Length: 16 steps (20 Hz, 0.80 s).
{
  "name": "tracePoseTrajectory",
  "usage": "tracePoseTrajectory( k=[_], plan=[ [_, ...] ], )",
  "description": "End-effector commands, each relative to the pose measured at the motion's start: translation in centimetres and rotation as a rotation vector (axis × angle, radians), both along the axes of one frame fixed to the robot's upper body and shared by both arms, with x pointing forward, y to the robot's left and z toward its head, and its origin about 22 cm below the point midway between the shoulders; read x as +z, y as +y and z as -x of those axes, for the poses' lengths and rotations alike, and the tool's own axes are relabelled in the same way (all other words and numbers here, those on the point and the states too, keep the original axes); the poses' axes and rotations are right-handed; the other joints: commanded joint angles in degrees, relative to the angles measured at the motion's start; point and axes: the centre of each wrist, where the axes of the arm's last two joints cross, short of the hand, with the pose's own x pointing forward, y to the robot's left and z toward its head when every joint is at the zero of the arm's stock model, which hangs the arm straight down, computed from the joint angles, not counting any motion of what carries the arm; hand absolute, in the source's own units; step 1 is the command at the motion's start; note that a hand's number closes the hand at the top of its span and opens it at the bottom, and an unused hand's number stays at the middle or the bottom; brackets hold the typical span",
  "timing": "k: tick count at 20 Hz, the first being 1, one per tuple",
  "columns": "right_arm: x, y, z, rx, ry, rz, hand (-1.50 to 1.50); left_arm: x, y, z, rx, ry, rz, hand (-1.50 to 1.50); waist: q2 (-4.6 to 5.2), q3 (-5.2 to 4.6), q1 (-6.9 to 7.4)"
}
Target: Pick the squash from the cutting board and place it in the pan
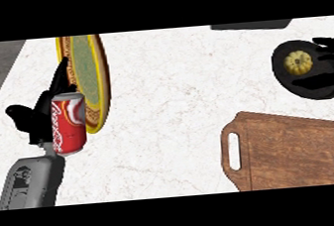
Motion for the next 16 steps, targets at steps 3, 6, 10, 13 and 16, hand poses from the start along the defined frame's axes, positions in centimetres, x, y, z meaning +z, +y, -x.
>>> tracePoseTrajectory(
  k=[3,6,10,13,16],
  plan=[
    [-1.0,-0.7,0.9,0.034,-0.117,-0.070,-1.50,0.1,0.1,-0.1,0.003,0.010,0.003,0.00,-0.13,0.04,-0.62],
    [0.0,-1.4,0.7,0.002,-0.253,-0.167,-1.50,-0.3,1.1,0.2,0.038,0.014,0.002,0.00,-0.68,-0.07,-1.57],
    [-0.1,-3.4,2.1,-0.021,-0.367,-0.305,-1.50,-0.5,1.6,0.7,0.030,0.008,0.005,0.00,-0.99,-0.11,-2.15],
    [-0.9,-5.4,4.1,0.055,-0.359,-0.427,-1.50,0.2,2.6,0.3,0.062,0.025,0.008,0.00,-1.41,-0.18,-3.34],
    [-1.7,-6.7,5.8,0.124,-0.370,-0.495,-1.50,-1.4,2.6,0.7,0.067,0.025,0.012,0.00,-1.86,-0.34,-4.30]
  ],
)
